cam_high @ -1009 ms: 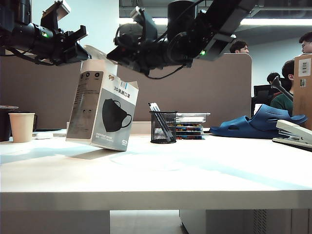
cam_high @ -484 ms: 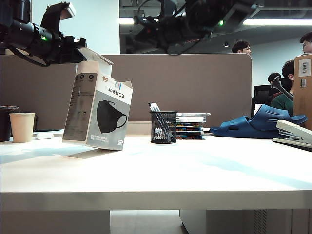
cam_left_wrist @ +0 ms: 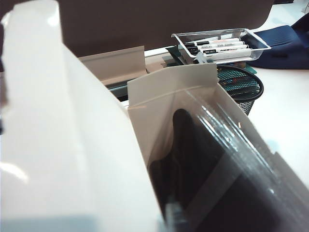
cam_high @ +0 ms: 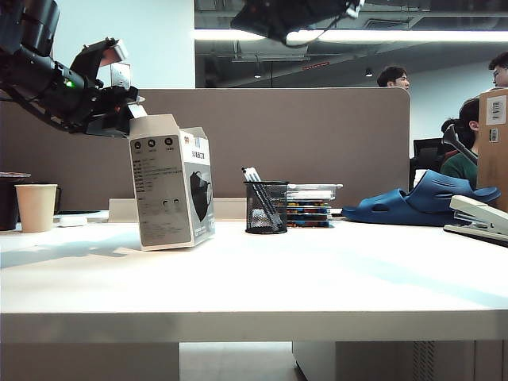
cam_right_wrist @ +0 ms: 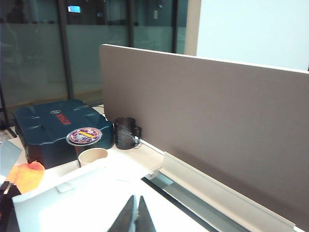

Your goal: Put the mask into the mask box.

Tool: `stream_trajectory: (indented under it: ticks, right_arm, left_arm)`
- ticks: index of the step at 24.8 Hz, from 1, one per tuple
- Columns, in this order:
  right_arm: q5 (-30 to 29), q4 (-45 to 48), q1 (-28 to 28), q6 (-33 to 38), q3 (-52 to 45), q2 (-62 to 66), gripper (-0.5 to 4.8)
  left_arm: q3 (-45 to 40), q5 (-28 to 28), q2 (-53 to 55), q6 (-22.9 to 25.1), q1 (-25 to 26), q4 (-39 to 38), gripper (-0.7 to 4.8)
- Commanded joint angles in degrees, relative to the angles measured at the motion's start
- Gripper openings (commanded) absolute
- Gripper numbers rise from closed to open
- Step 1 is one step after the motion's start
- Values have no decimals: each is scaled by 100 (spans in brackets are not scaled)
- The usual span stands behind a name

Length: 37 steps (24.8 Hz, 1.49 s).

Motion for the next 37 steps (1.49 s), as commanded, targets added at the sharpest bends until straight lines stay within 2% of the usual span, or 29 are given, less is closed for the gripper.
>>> stream_trajectory:
  ticks: [1,4,6,11,17,34,37]
  right_arm:
    - [87,-219,-33,-20,37,-144,-6]
    - [85,-275,-35,-20,37,-214,-6]
    - [85,-299,-35,-20,37,-262,-6]
    - [90,-350,-35,-20,37,-365,-6]
    - [90,-356,-37,-22,37,-372,-6]
    - [63,-739,-37,-20,37,-372,-6]
    - [-42,-907,-37,-17,37,-372,-6]
  left_arm:
    - [-17,4,-4,42,-9,-186,291]
    - [-17,4,-4,42,-9,-184,441]
    - [-17,4,-28,42,-9,-188,469]
    - [-17,35,-177,42,-9,-168,471]
    - [-17,350,-498,42,-9,-168,471]
    - [-15,348,-586,42,-9,-24,479]
    - [2,348,-612,39,-9,269,479]
